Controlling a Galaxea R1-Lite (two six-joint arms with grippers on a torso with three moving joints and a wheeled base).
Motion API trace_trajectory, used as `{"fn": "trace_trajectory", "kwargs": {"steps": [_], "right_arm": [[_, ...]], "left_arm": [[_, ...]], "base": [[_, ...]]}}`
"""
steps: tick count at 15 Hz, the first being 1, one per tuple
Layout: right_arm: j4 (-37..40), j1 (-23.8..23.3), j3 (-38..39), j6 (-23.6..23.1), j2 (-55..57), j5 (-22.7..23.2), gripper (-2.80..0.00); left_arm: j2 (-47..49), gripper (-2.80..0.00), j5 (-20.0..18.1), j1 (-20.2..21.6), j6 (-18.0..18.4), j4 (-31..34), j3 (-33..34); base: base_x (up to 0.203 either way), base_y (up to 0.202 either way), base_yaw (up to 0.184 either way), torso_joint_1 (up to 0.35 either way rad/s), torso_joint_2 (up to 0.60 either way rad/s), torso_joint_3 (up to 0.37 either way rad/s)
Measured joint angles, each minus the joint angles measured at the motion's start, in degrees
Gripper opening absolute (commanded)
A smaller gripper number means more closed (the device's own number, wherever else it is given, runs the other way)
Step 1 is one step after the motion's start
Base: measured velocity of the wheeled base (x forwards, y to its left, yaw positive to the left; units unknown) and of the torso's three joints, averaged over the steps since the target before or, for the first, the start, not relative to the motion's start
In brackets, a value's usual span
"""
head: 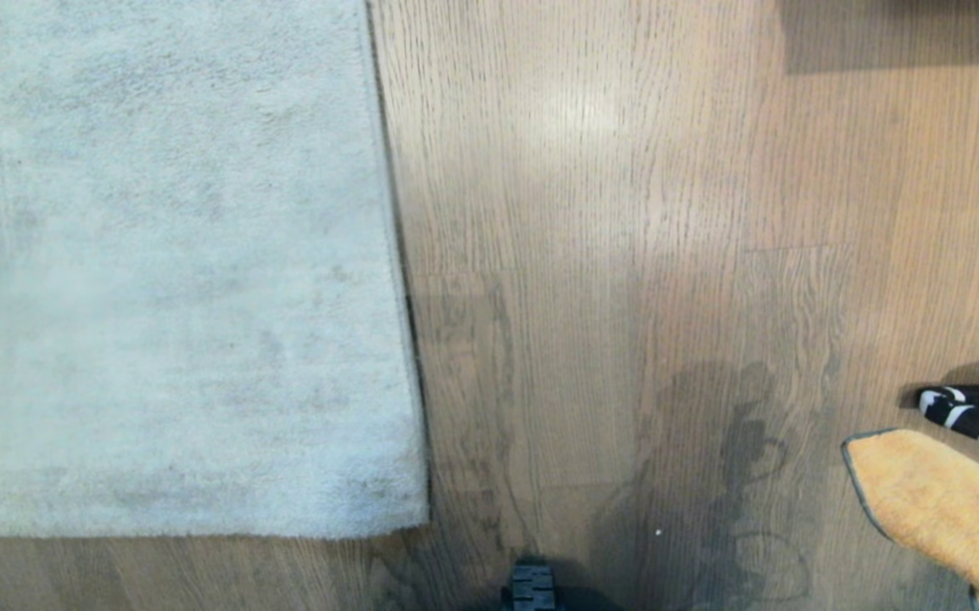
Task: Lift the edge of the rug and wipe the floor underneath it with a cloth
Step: Put down the rag
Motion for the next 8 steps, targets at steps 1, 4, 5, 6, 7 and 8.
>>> {"fn": "trace_trajectory", "kwargs": {"steps": [1,4,5,6,7,8], "right_arm": [[-0.02,0.00,0.00,0.00,0.00,-0.02,-2.80],[-0.07,0.00,0.11,-0.04,0.00,-0.02,-2.80],[-0.13,0.00,0.11,-0.02,0.00,-0.04,-2.80],[-0.08,0.00,0.11,-0.02,0.00,-0.02,-2.80],[-0.13,0.00,0.09,-0.02,0.00,-0.02,-2.80],[-0.06,0.02,0.11,0.00,0.00,-0.02,-2.80]], "left_arm": [[0.00,-2.80,0.00,0.00,0.00,0.00,0.00],[0.00,-2.80,0.05,-0.02,0.00,0.00,0.00],[0.00,-2.80,0.07,-0.01,0.00,0.00,-0.02],[0.00,-2.80,0.09,-0.02,0.01,0.00,-0.02],[0.00,-2.80,0.07,0.00,0.02,0.02,-0.02],[0.00,-2.80,0.05,0.02,0.02,0.01,-0.02]], "base": [[0.000,0.000,0.000,0.000,0.00,0.000],[0.001,-0.025,-0.002,0.000,0.00,0.001],[0.001,-0.133,-0.005,-0.001,0.00,0.002],[0.000,-0.181,0.003,0.006,0.00,0.007],[0.000,-0.194,0.000,0.002,0.01,0.005],[0.000,-0.198,0.000,0.006,0.01,0.002]]}}
